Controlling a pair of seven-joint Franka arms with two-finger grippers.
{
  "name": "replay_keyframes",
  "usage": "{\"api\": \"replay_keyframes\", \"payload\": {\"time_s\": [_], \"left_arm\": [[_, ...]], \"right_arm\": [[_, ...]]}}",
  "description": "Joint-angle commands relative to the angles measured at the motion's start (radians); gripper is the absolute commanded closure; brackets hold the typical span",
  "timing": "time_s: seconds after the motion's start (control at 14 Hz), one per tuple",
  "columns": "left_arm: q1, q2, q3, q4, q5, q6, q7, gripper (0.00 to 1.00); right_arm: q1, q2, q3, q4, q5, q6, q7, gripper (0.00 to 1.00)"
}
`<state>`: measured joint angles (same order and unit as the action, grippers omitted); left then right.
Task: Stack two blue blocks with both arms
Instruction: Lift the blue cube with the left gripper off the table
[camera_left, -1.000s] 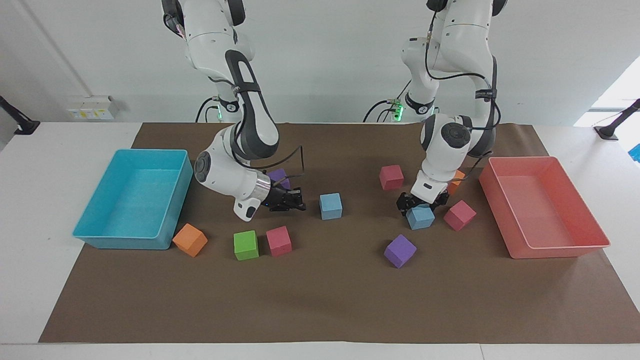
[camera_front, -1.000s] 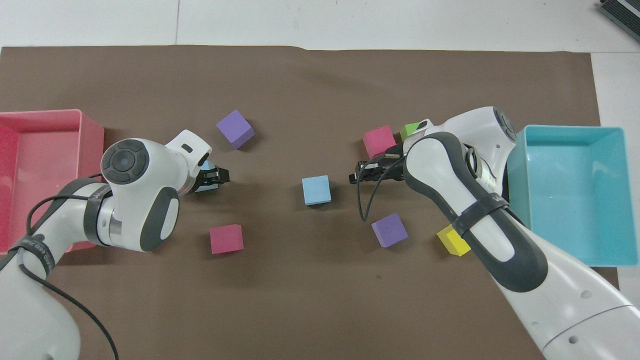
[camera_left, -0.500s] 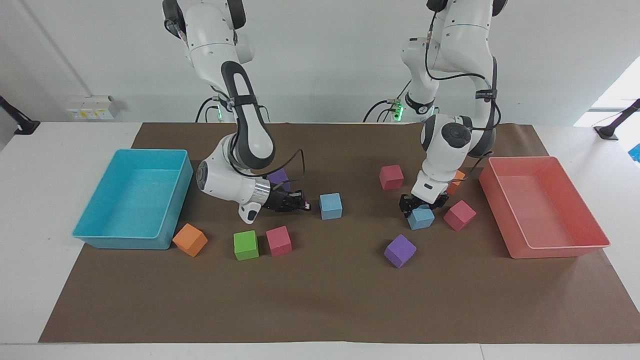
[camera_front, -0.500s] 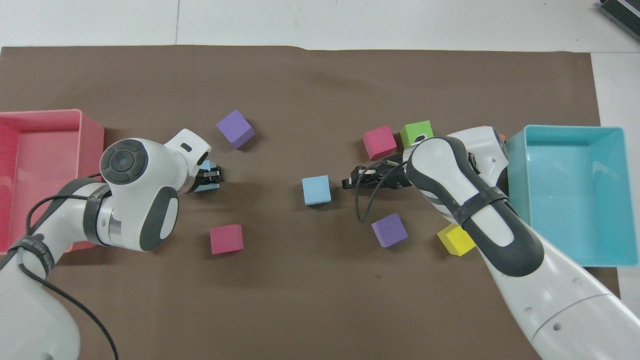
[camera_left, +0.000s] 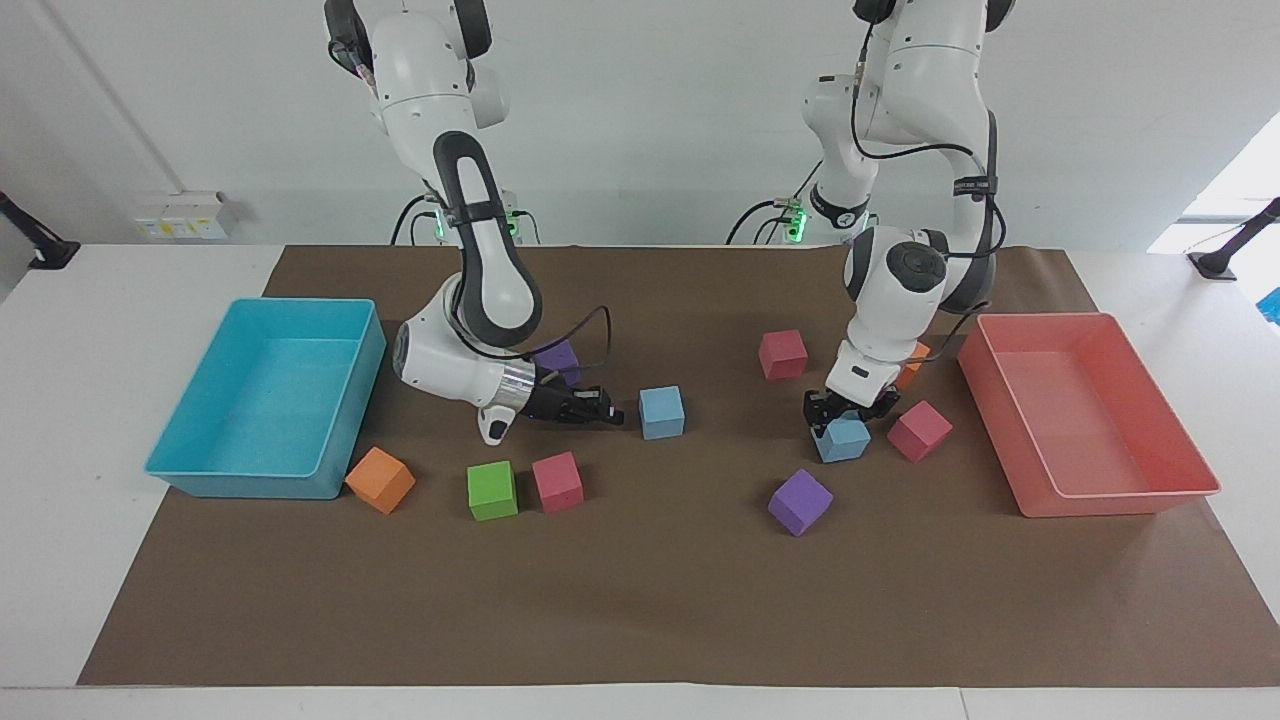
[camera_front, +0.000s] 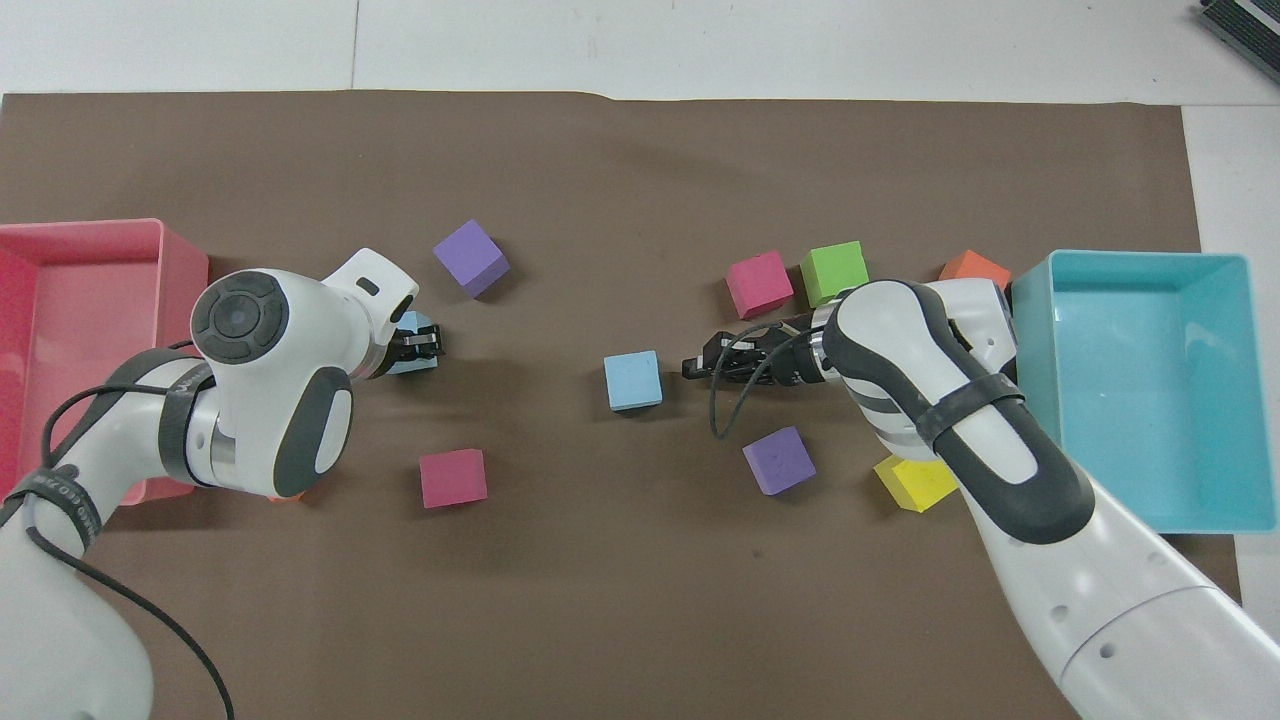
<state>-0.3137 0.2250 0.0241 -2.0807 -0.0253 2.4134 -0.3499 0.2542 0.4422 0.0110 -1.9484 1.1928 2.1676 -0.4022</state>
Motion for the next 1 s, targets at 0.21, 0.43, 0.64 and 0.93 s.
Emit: {"api": "replay_keyframes", "payload": {"time_s": [0.21,0.43,0.64,0.93], "left_arm": [[-0.050,-0.030,0.014,0.210,0.033,-0.285,-0.008,1.00],[-0.100,0.003,0.013,0.292,0.071,-0.309,-0.030,1.00],[-0.157,0.040,0.011,0.370,0.062,-0.319,-0.081,1.00],[-0.252,0.095,0.011,0.416,0.062,-0.315,-0.205,1.00]], "right_arm": [[-0.007,-0.033,0.006,-0.043,0.037,0.028,-0.030,1.00],[-0.003,-0.033,0.006,-0.044,0.037,0.035,-0.029,1.00],[-0.003,-0.033,0.006,-0.044,0.037,0.040,-0.027,1.00],[-0.003,-0.031,0.006,-0.044,0.037,0.041,-0.027,1.00]]}}
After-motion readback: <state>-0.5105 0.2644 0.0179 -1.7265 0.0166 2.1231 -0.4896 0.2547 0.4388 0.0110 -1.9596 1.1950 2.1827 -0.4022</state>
